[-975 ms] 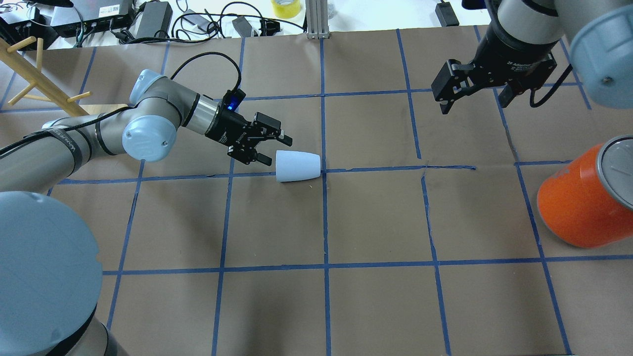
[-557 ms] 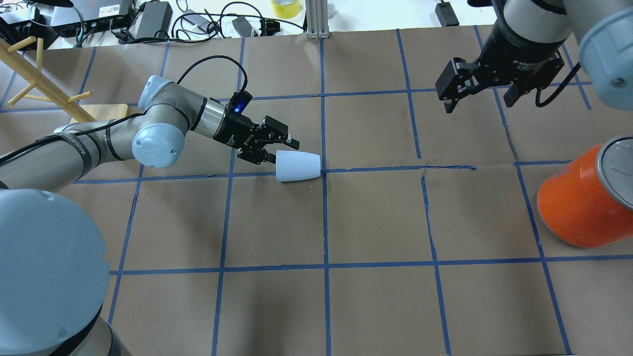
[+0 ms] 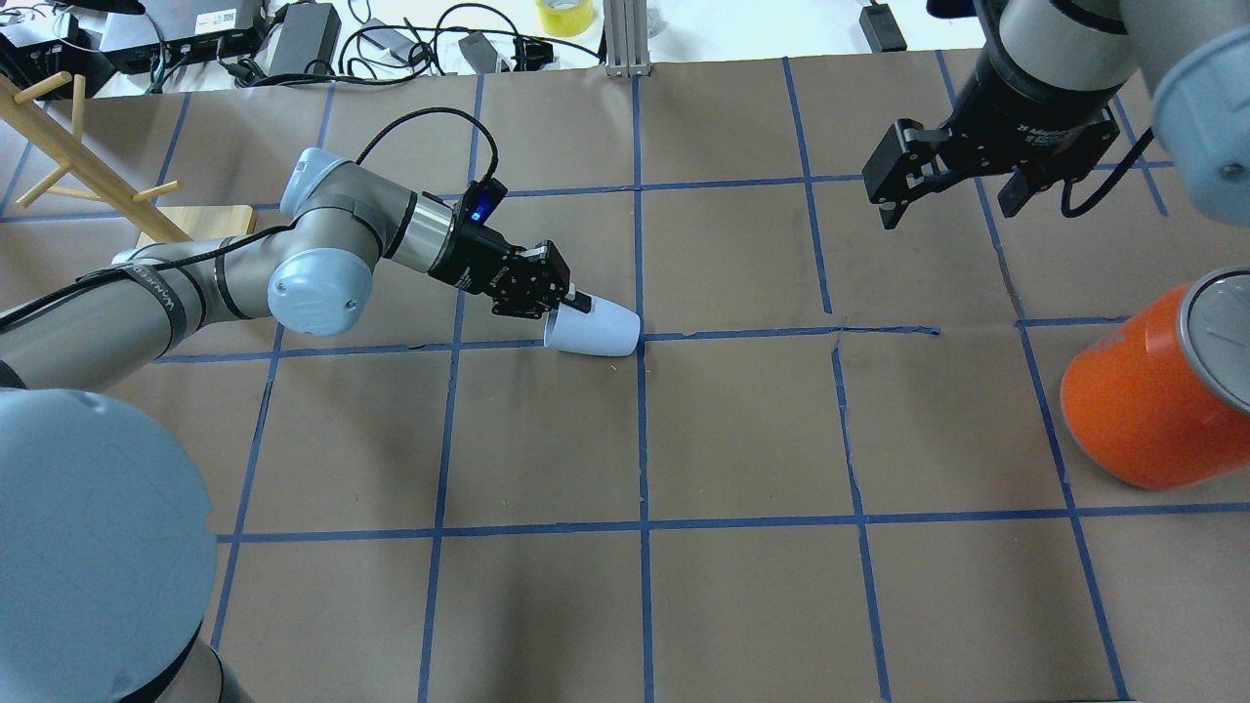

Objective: Flip cup
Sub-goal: 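Lift the cup with the left gripper toward the wooden stand, turning it upright, then set the cup upright on the table and open the left gripper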

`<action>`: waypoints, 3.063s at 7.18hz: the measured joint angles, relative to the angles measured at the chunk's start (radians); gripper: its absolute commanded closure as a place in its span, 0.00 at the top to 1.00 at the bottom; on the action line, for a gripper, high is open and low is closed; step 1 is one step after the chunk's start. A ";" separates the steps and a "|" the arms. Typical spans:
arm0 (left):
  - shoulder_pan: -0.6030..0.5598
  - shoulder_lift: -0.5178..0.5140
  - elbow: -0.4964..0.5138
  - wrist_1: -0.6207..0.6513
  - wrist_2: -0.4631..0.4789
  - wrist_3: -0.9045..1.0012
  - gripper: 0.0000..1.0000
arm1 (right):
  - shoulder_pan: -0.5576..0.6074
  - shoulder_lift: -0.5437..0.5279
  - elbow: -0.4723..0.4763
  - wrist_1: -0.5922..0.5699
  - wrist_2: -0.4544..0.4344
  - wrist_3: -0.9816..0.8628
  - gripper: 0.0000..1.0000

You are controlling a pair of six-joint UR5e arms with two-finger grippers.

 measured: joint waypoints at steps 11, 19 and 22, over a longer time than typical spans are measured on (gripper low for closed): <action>-0.036 0.075 0.325 -0.019 0.860 0.135 0.00 | -0.002 0.002 0.007 0.002 0.000 0.000 1.00; 0.070 -0.024 0.311 0.056 0.897 0.243 0.00 | -0.002 0.001 0.007 0.001 0.002 0.000 1.00; 0.070 -0.029 0.302 0.056 0.902 0.245 0.47 | -0.002 0.001 0.007 0.001 0.003 0.000 1.00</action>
